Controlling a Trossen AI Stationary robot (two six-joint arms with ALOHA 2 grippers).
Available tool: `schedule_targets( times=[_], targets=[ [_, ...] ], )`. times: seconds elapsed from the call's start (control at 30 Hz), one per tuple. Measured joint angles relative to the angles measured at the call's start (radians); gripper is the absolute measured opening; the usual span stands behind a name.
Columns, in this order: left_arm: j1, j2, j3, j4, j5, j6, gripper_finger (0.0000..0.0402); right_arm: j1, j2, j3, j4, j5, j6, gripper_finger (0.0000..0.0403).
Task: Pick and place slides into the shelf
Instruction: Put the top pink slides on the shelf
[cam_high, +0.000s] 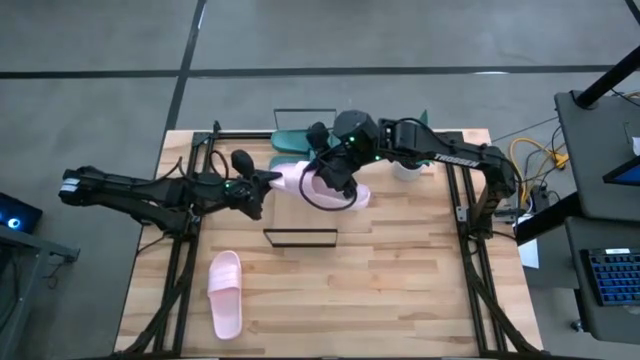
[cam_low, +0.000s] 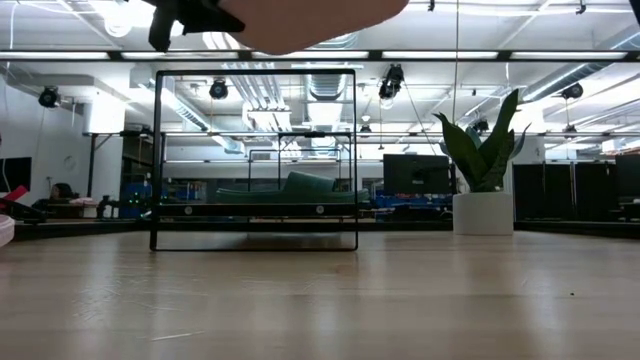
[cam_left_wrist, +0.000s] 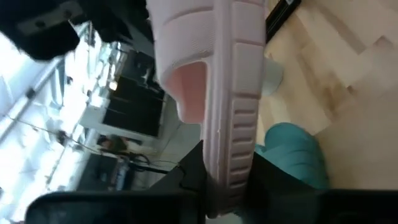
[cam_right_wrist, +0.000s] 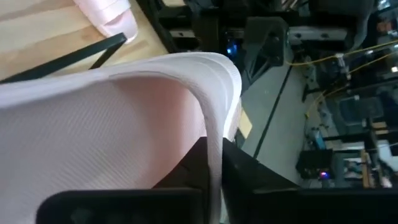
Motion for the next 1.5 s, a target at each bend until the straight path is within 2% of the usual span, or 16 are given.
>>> schedule_targets(
  times=[0.23,0.37,0.47,0.57,0.8,1.13,1.5],
  targets=[
    [0.000,-0.075,0.010,-0.168,0.032,-0.361,0.0089,-0.014,-0.011,-0.094,0.103,-0.007,-0.031,0.0010],
    [0.001,-0.160,0.002,-0.285,0.136,-0.521,0.0121,-0.023,-0.027,-0.188,0.177,-0.012,-0.087,0.0010],
    [0.001,-0.220,0.002,-0.339,0.243,-0.588,0.0141,-0.025,-0.033,-0.262,0.212,-0.005,-0.148,0.0009],
    [0.000,-0.265,0.000,-0.354,0.297,-0.616,0.0154,-0.026,-0.032,-0.346,0.279,-0.007,-0.218,0.0009],
    [0.001,-0.324,-0.003,-0.358,0.303,-0.662,0.0158,-0.034,-0.032,-0.505,0.493,-0.015,-0.318,0.0009],
    [0.001,-0.334,-0.004,-0.357,0.299,-0.682,0.0158,-0.040,-0.032,-0.661,0.725,-0.049,-0.383,0.0009],
    [0.001,-0.336,-0.026,-0.356,0.277,-0.679,0.0158,-0.053,0.071,-0.682,0.865,-0.048,-0.399,0.0009]
  ],
)
